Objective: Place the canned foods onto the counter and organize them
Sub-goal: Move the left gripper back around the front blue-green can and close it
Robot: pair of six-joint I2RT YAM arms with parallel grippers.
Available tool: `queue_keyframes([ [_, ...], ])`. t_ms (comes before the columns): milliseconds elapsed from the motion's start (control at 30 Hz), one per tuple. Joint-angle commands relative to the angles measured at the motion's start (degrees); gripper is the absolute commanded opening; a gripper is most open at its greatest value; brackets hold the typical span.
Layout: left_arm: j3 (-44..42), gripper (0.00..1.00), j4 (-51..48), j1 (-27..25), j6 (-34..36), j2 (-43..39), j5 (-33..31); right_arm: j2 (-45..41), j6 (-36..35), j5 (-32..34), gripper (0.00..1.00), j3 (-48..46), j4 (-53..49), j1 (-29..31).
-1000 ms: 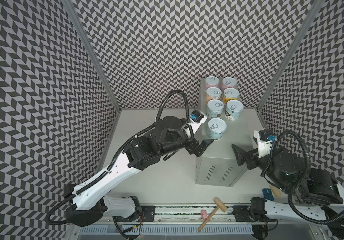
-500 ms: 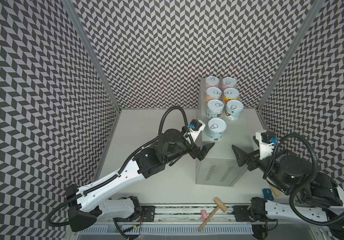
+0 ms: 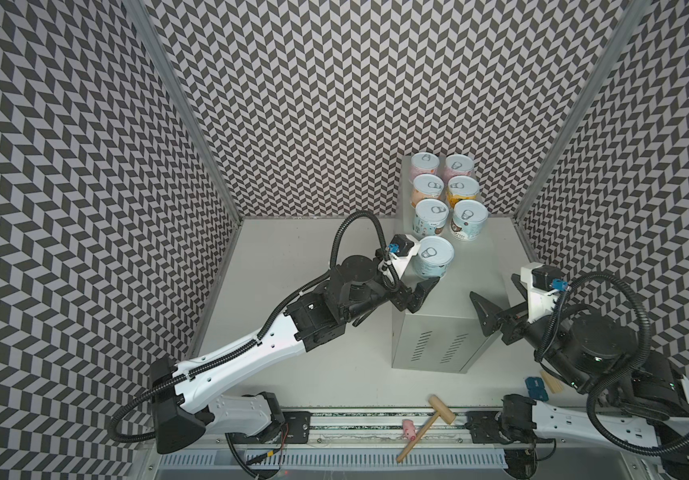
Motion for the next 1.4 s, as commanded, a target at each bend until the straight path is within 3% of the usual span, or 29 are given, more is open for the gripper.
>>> queue_keyframes([
  [0, 2.91, 0.90, 2.74, -0.26, 0.17, 1.08, -0.30, -0.99, 0.64, -0.02, 0.99, -0.50, 1.99, 0.01],
  [200, 3.42, 0.89, 4.52, -0.29, 0.43, 3.08, 0.09, -1.97, 1.38, -0.04, 0.99, -1.38, 1.62, 0.03],
  [733, 3.62, 0.72, 8.09, 1.14, 2.18, 6.96, -2.27, -2.77, 1.83, 0.43, 0.99, -1.85, 1.10, 0.03],
  [1367, 3.51, 0.73, 9.06, 2.58, 3.73, 9.83, -3.02, -2.10, 1.47, 0.84, 0.99, -1.33, 1.19, 0.01],
])
